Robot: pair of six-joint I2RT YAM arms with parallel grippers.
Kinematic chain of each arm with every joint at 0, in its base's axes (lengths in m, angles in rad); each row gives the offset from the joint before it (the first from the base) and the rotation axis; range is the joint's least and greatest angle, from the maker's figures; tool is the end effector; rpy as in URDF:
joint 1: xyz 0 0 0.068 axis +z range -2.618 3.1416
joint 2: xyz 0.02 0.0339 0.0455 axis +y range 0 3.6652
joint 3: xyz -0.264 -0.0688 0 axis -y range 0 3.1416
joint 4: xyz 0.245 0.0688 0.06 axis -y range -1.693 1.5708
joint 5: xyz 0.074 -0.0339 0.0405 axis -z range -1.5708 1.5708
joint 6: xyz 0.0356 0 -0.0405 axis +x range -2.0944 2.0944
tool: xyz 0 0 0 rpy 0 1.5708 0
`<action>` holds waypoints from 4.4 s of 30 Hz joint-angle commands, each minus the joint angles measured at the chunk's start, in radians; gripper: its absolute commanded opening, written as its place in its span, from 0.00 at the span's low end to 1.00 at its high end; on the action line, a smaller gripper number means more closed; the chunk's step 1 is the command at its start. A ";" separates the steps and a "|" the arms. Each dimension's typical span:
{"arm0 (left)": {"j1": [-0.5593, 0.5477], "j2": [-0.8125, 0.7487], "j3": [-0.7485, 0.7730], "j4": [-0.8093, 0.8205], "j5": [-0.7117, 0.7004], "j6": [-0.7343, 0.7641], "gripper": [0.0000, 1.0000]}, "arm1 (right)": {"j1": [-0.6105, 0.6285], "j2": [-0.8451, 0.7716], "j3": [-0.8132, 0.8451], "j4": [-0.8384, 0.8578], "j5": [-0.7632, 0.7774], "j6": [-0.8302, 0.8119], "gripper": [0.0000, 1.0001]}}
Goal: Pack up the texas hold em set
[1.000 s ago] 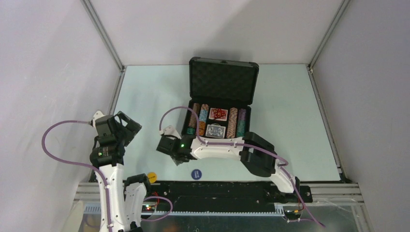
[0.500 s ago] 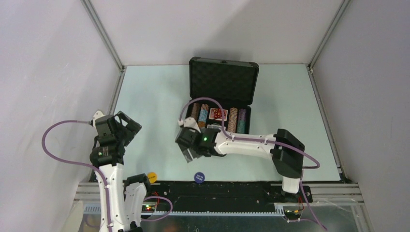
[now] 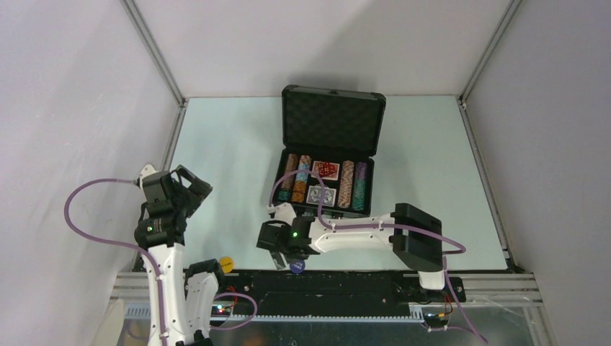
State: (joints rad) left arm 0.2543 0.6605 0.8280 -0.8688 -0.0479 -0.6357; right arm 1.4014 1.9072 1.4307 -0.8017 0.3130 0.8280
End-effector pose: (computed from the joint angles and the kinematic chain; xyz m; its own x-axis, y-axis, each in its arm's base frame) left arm 0.1223 0.0335 0.3048 -0.3323 -0.6991 -0.6331 -0.6015 0.6741 -0.4288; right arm 0.0755 0.3762 0.2004 -0.7889 -0.4557 -0.4122 -0.5053 0.8629 0.0131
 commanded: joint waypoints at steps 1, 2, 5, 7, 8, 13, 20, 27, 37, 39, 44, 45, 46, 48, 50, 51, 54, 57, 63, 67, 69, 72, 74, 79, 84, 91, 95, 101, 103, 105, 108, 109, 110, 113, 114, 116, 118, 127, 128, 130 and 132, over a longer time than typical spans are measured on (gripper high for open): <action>-0.003 -0.003 -0.019 0.041 0.020 0.016 0.98 | 0.016 0.026 0.004 -0.044 0.023 0.072 0.89; -0.003 -0.001 -0.023 0.042 0.023 0.016 0.98 | 0.019 0.033 0.004 -0.043 0.020 0.073 0.87; -0.003 0.000 -0.027 0.046 0.027 0.016 0.98 | 0.025 0.045 0.004 -0.031 0.013 0.077 0.84; -0.003 -0.001 -0.027 0.048 0.029 0.016 0.98 | 0.029 0.051 0.004 -0.026 0.007 0.081 0.82; -0.003 -0.001 -0.028 0.049 0.029 0.016 0.98 | 0.031 0.055 0.004 -0.027 0.005 0.081 0.81; -0.003 -0.001 -0.032 0.050 0.034 0.016 0.98 | 0.038 0.083 0.003 -0.039 -0.001 0.084 0.78; -0.003 -0.001 -0.035 0.051 0.036 0.014 0.98 | 0.042 0.115 0.007 -0.029 -0.016 0.077 0.72; -0.003 -0.002 -0.036 0.054 0.033 0.015 0.98 | 0.042 0.133 0.007 -0.023 -0.029 0.072 0.58; -0.004 -0.001 -0.038 0.053 0.033 0.014 0.98 | 0.044 0.128 0.007 -0.020 -0.020 0.063 0.38; -0.003 0.000 -0.038 0.053 0.032 0.014 0.98 | 0.041 0.120 0.009 -0.025 -0.011 0.059 0.37; -0.003 0.003 -0.036 0.054 0.034 0.014 0.98 | 0.012 0.069 0.012 -0.028 0.006 0.025 0.38; -0.002 0.004 -0.035 0.054 0.033 0.014 0.98 | -0.003 0.047 0.014 -0.031 0.010 0.012 0.38; -0.002 0.003 -0.034 0.053 0.033 0.012 0.98 | -0.010 0.036 0.015 -0.030 0.018 0.002 0.38; -0.003 0.004 -0.032 0.054 0.036 0.010 0.98 | -0.031 -0.001 0.019 -0.026 0.029 -0.026 0.37; -0.003 0.006 -0.030 0.054 0.037 0.009 0.98 | -0.054 -0.045 0.026 -0.026 0.037 -0.062 0.37; -0.003 0.007 -0.029 0.053 0.037 0.010 0.98 | -0.072 -0.055 0.028 -0.025 0.039 -0.073 0.37; -0.003 0.007 -0.029 0.054 0.037 0.009 0.98 | -0.113 -0.097 0.045 -0.027 0.045 -0.118 0.37; -0.003 0.009 -0.030 0.054 0.036 0.009 0.98 | -0.163 -0.118 0.057 -0.027 0.025 -0.151 0.39; -0.003 0.011 -0.029 0.053 0.034 0.011 0.98 | -0.159 -0.125 -0.020 0.009 -0.035 -0.126 0.64; -0.003 0.012 -0.032 0.055 0.032 0.013 0.98 | -0.129 -0.084 -0.078 0.070 -0.029 -0.068 0.58; -0.003 0.011 -0.036 0.056 0.032 0.014 0.98 | -0.122 -0.060 -0.105 0.119 -0.016 -0.047 0.50; -0.003 0.011 -0.037 0.056 0.035 0.016 0.98 | -0.115 -0.024 -0.113 0.157 0.032 -0.021 0.46; -0.004 0.008 -0.036 0.054 0.036 0.016 0.98 | -0.105 -0.001 -0.113 0.174 0.060 -0.012 0.46; -0.003 0.008 -0.039 0.055 0.036 0.016 0.98 | -0.094 0.034 -0.113 0.188 0.035 -0.001 0.43; -0.003 0.011 -0.046 0.061 0.037 0.015 0.98 | -0.071 0.042 -0.134 0.149 0.017 0.020 0.38; -0.004 0.016 -0.050 0.065 0.040 0.015 0.98 | -0.022 0.014 -0.163 0.108 -0.021 0.060 0.35; -0.004 0.012 -0.052 0.064 0.040 0.016 0.98 | -0.006 -0.013 -0.172 0.084 -0.020 0.082 0.35; -0.003 0.008 -0.054 0.065 0.040 0.014 0.98 | 0.003 -0.054 -0.183 0.069 -0.007 0.100 0.35; -0.003 0.008 -0.053 0.065 0.040 0.013 0.98 | 0.002 -0.064 -0.183 0.066 0.008 0.104 0.39; -0.003 0.008 -0.054 0.065 0.040 0.013 0.98 | -0.008 -0.077 -0.183 0.065 0.020 0.110 0.52; -0.002 0.008 -0.054 0.066 0.040 0.013 0.98 | -0.019 -0.106 -0.184 0.067 0.030 0.116 0.63; -0.003 0.008 -0.054 0.066 0.040 0.013 0.98 | -0.023 -0.112 -0.184 0.068 0.032 0.118 0.65; -0.002 0.010 -0.054 0.066 0.040 0.013 0.98 | -0.024 -0.123 -0.184 0.067 0.036 0.120 0.69; -0.003 0.015 -0.053 0.067 0.040 0.013 0.98 | -0.030 -0.145 -0.184 0.052 0.033 0.133 0.75; -0.003 0.016 -0.052 0.069 0.052 0.013 0.98 | -0.031 -0.154 -0.182 0.042 0.017 0.142 0.78; -0.002 0.014 -0.051 0.069 0.066 0.013 0.98 | -0.031 -0.163 -0.177 0.022 -0.010 0.164 0.82; -0.003 0.013 -0.050 0.068 0.072 0.013 0.98 | -0.026 -0.167 -0.176 -0.001 -0.024 0.203 0.85; -0.020 0.008 -0.057 0.068 0.103 0.013 0.98 | -0.005 -0.115 -0.176 -0.021 -0.079 0.399 0.87; -0.024 0.011 -0.057 0.069 0.104 0.013 0.98 | 0.002 -0.114 -0.176 -0.015 -0.081 0.408 0.86; -0.036 0.014 -0.054 0.069 0.105 0.014 0.98 | 0.011 -0.110 -0.176 -0.016 -0.080 0.436 0.81; -0.051 0.014 -0.054 0.068 0.103 0.015 0.98 | 0.014 -0.102 -0.176 -0.019 -0.082 0.452 0.78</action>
State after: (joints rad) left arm 0.2310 0.6785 0.7795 -0.8314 0.0349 -0.6357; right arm 1.3998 1.7866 1.2434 -0.8074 0.2317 1.1831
